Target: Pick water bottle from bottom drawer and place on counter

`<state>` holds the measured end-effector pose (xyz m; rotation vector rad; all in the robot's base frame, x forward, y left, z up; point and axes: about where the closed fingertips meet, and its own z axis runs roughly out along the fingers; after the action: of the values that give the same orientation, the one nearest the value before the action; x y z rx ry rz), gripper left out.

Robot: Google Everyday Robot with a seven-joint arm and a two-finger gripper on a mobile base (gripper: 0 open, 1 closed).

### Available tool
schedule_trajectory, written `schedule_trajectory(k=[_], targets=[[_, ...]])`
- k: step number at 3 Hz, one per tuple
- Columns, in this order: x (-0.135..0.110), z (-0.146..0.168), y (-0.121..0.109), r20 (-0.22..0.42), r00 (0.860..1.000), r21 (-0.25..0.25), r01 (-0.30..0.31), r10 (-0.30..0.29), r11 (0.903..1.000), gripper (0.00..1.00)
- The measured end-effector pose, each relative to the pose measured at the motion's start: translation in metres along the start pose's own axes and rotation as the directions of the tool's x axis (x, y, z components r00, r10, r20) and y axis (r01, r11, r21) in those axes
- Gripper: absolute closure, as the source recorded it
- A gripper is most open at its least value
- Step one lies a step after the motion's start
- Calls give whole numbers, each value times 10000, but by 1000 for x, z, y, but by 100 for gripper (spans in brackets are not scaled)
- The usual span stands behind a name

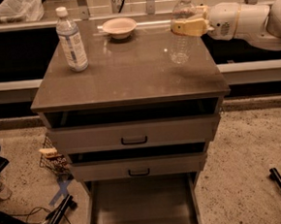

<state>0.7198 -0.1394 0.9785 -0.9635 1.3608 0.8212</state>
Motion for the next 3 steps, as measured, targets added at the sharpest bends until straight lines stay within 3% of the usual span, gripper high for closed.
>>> schedule_trajectory(k=[2, 3], targets=[[21, 34, -30, 156, 9978, 835, -648, 638, 9944, 100], [33, 41, -38, -135, 9953, 1034, -942, 961, 9902, 100]])
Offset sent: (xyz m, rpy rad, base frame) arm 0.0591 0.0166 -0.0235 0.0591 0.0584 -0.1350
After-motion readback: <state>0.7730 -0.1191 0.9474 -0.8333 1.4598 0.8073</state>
